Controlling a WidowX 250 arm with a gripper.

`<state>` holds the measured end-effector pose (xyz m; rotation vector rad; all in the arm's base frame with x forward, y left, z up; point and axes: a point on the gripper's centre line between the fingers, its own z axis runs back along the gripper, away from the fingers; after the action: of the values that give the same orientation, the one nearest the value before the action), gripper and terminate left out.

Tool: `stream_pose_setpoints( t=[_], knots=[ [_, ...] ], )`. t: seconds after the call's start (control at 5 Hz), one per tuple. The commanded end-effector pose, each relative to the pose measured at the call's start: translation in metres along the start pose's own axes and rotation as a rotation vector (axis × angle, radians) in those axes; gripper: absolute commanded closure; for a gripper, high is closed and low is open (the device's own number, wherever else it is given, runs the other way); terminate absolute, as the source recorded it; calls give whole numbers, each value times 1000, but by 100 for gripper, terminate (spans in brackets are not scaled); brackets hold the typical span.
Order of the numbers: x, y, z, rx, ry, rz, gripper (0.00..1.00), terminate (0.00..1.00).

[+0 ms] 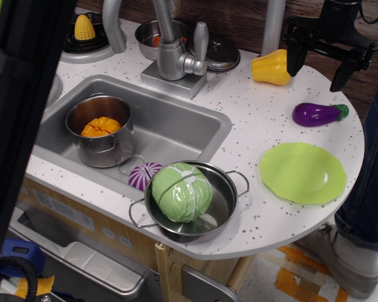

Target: Put eggplant on plate

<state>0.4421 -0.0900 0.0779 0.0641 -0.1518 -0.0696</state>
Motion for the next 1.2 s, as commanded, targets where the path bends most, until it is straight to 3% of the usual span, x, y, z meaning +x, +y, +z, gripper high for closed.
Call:
stream_pose_setpoints(
  t=[0.0,0.2,0.4,1.0],
  knots=[
    [0,0,0,0,0,0,0,0],
    [5,0,-1,50,-46,-145,0,0],
    [9,-2,-5,30,-131,-355,0,0],
    [17,-3,-18,-29,-155,-599,0,0]
  ],
)
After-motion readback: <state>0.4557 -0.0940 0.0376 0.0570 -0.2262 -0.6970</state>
